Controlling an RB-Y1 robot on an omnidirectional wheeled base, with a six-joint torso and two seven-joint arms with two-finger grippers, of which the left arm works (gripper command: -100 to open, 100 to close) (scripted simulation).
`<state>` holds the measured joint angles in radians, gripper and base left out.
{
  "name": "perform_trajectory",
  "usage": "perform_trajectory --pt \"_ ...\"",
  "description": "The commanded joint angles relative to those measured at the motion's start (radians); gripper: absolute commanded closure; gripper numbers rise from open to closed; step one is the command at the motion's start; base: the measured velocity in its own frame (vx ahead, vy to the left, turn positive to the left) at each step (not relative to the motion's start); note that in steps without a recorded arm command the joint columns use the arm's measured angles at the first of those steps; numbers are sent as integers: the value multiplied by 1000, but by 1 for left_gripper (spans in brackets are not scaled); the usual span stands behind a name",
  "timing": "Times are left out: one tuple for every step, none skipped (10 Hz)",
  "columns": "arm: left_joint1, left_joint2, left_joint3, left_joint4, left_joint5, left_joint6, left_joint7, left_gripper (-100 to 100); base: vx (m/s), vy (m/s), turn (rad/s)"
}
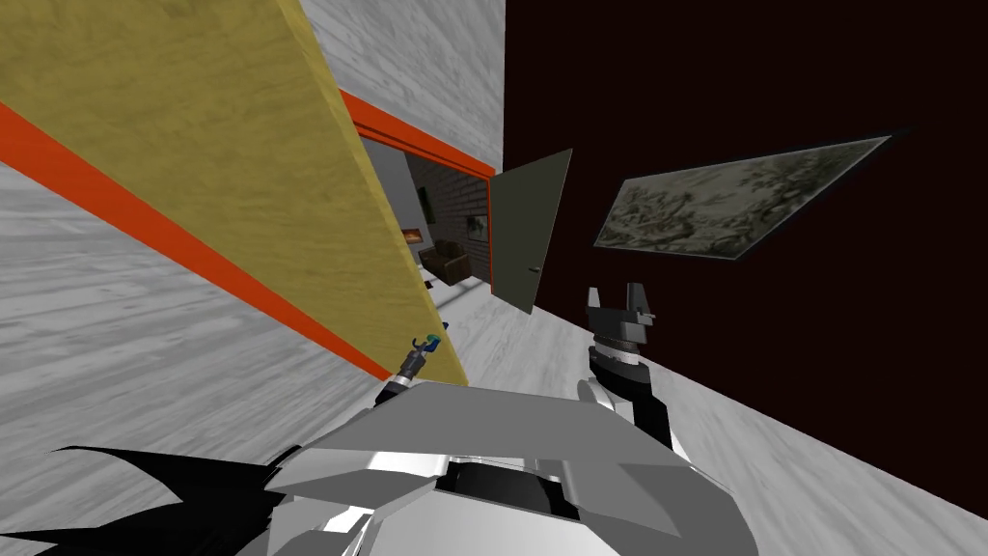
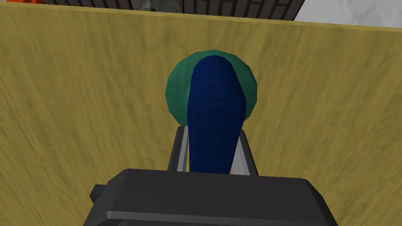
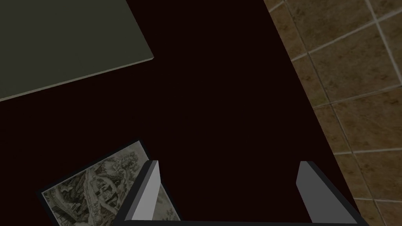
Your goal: Pull the door open
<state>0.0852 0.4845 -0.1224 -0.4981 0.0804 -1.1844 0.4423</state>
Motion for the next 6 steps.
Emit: perform_trajectory --pt "0 0 0 0 0 0 0 100 -56 30 -47" --pt "9 3 -4 5 0 -17 4 100 -104 24 -160" --pt "11 4 -5 7 0 -22 5 100 -151 48 -154" --pt "16 7 -6 12 1 -33 7 100 -167 66 -128" --pt "22 10 -8 18 1 -47 9 100 -178 101 -179" --pt "28 13 -10 24 2 -60 11 100 -226 96 -187"
